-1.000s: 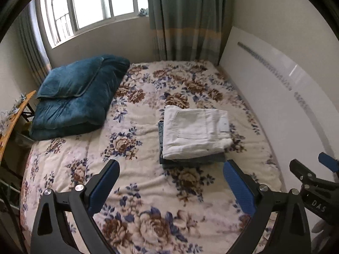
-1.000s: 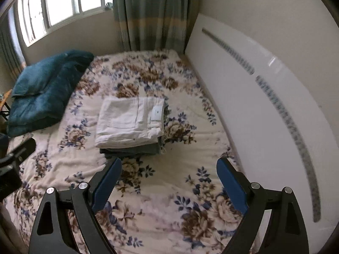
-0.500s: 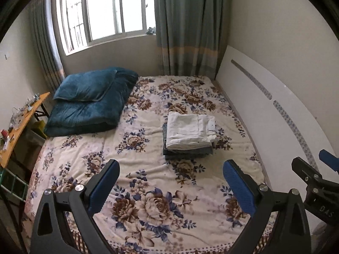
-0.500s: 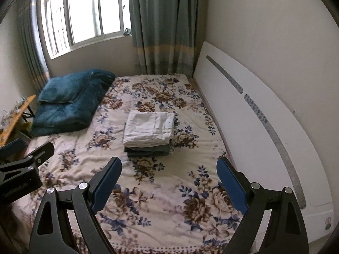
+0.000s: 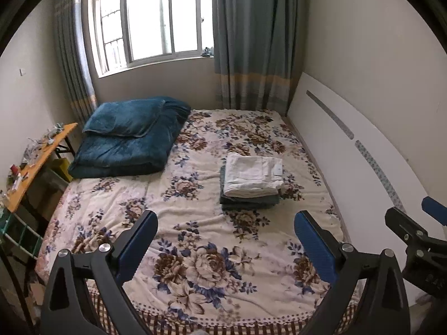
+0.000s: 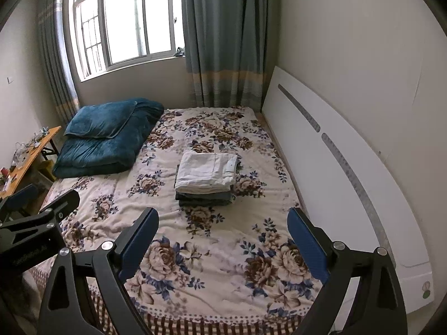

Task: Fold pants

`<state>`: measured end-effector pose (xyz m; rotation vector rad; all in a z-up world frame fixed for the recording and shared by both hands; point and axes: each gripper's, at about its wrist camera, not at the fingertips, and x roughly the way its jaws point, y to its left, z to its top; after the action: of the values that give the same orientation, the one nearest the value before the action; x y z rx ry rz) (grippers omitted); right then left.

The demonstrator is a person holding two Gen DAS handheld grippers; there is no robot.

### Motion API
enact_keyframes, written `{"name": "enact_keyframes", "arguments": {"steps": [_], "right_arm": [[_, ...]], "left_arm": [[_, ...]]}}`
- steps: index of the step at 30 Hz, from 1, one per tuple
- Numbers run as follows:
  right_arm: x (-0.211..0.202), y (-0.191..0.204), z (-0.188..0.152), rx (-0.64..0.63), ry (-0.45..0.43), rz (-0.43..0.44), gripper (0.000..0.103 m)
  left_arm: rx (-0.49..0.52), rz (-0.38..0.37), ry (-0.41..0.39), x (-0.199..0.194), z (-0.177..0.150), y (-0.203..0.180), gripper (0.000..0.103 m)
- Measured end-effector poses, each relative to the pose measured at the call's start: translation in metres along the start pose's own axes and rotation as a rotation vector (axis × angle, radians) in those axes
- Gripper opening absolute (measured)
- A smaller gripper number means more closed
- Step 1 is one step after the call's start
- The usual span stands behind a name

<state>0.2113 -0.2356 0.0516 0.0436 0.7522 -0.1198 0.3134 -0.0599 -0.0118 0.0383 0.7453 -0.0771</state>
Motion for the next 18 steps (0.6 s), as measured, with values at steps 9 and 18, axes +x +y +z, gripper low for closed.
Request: {"name": "enact_keyframes", "arguments": {"steps": [9,18], "right_arm": [[-0.004,-0.004,0.004,0.011,0.002,0.037,0.097],[-0.01,0.007,0.031,-0.037,0.047,0.053,0.097]], "left_arm": [[-0.026,0.052,0.004,-0.008,0.005,0.009,0.103],[-0.028,0.091,0.06,-0.025,0.036,0.018,0.103]]}}
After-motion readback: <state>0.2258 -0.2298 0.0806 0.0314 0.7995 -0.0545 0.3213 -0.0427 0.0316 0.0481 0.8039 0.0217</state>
